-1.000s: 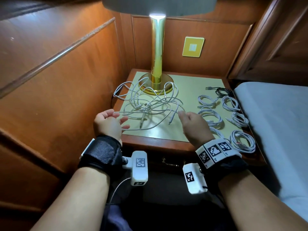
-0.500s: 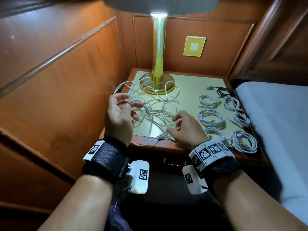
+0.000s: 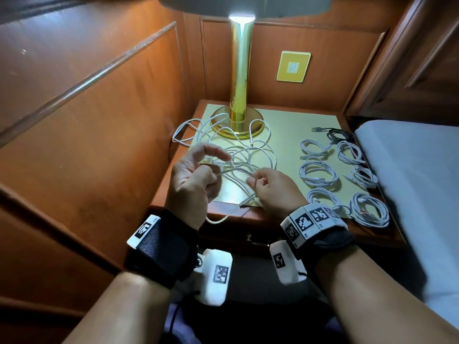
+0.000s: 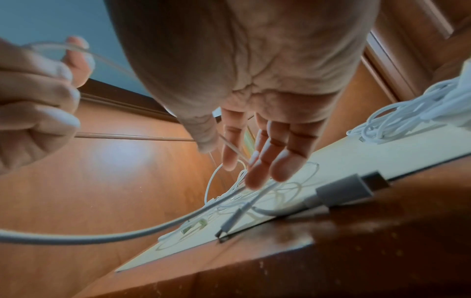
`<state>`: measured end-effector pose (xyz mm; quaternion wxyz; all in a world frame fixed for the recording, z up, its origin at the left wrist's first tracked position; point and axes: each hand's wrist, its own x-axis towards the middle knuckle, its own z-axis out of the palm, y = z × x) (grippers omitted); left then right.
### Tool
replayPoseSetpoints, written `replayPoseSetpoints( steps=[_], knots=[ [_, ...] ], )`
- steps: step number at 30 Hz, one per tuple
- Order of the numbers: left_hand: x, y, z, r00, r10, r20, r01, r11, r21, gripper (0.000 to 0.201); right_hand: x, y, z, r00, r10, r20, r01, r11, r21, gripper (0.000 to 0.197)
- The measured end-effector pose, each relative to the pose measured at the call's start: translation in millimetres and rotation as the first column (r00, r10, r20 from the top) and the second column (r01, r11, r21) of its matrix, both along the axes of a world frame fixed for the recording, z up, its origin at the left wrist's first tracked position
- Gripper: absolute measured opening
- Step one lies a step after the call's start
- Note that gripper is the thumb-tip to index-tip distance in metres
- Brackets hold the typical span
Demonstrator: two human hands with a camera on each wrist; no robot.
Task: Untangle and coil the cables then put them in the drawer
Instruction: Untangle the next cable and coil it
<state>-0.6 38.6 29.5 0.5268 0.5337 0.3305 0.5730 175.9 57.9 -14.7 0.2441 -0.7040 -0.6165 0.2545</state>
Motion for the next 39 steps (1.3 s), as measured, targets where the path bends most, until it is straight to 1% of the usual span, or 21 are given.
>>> replayPoseSetpoints(
  steps=[3,5,7,8,9,10,11,13,14,15,17,18,21,23,24,26,31,32,34,36,39],
  knots=[
    [-8,8,-1,0.986,0.166,0.037,-0.165,0.986,-0.029,0.023,5,5,0,0.99,-0.106,-0.094,0.109,0.994,0.029,0.024],
    [-13,16,-6,0.96,0.279,0.02,-0.277,0.958,-0.071,0.018,7,8,2,0.964,-0.149,-0.221,0.173,0.981,0.091,0.025],
    [-15,25,-14,0.92,0.375,-0.111,-0.383,0.921,-0.07,0.018,7,8,6,0.93,-0.133,-0.343,0.188,0.973,0.133,0.022],
    [-17,28,-19,0.891,0.406,-0.203,-0.421,0.906,-0.038,0.019,6,8,9,0.909,-0.11,-0.403,0.184,0.971,0.15,0.014],
    [-17,30,-23,0.861,0.419,-0.288,-0.438,0.899,0.001,0.02,6,7,12,0.872,-0.08,-0.484,0.177,0.971,0.159,0.006],
    [-18,31,-25,0.833,0.414,-0.368,-0.435,0.9,0.029,0.022,6,7,15,0.822,-0.054,-0.568,0.173,0.972,0.158,0.013],
    [-18,31,-28,0.806,0.384,-0.451,-0.413,0.91,0.036,0.023,7,6,18,0.744,-0.032,-0.668,0.17,0.975,0.143,0.022],
    [-18,31,-31,0.739,0.271,-0.618,-0.337,0.941,0.009,0.02,9,5,24,0.571,-0.01,-0.821,0.169,0.98,0.106,0.029],
    [-18,31,-32,0.699,0.206,-0.685,-0.29,0.957,-0.009,0.018,9,4,27,0.51,-0.007,-0.86,0.172,0.981,0.094,0.027],
    [-17,29,-33,0.662,0.143,-0.736,-0.24,0.97,-0.029,0.016,9,3,28,0.475,-0.016,-0.88,0.182,0.98,0.08,0.021],
    [-14,27,-34,0.595,0.045,-0.802,-0.155,0.986,-0.06,0.015,8,1,30,0.479,-0.057,-0.876,0.216,0.975,0.054,0.011],
    [-12,26,-34,0.564,0.018,-0.826,-0.125,0.99,-0.063,0.016,8,1,30,0.494,-0.075,-0.866,0.225,0.973,0.044,0.011],
    [-7,24,-33,0.509,-0.005,-0.861,-0.088,0.994,-0.057,0.017,8,1,32,0.488,-0.124,-0.864,0.232,0.973,-0.008,0.029],
    [-6,25,-33,0.502,-0.004,-0.865,-0.093,0.994,-0.059,0.017,10,1,34,0.459,-0.142,-0.877,0.236,0.971,-0.034,0.037],
    [-5,25,-33,0.498,-0.001,-0.867,-0.094,0.994,-0.055,0.017,11,2,34,0.445,-0.141,-0.884,0.234,0.972,-0.037,0.036],
    [-5,27,-35,0.487,0.005,-0.873,-0.093,0.995,-0.046,0.016,11,1,36,0.442,-0.137,-0.887,0.229,0.973,-0.037,0.026],
    [-5,28,-40,0.474,-0.021,-0.88,-0.085,0.994,-0.07,0.014,7,0,36,0.532,-0.12,-0.838,0.234,0.972,0.009,0.022],
    [-4,27,-41,0.479,-0.034,-0.877,-0.076,0.994,-0.08,0.013,6,0,35,0.529,-0.11,-0.841,0.245,0.969,0.027,0.02],
    [-3,26,-41,0.5,-0.058,-0.864,-0.063,0.993,-0.103,0.013,5,0,36,0.495,-0.076,-0.866,0.279,0.957,0.075,0.017],
    [-2,26,-41,0.528,-0.062,-0.847,-0.062,0.992,-0.112,0.012,5,-1,37,0.486,-0.063,-0.871,0.314,0.943,0.107,0.018],
    [-2,26,-42,0.548,-0.071,-0.833,-0.063,0.99,-0.126,0.016,4,-2,37,0.478,-0.077,-0.875,0.298,0.951,0.08,0.02]
  ],
)
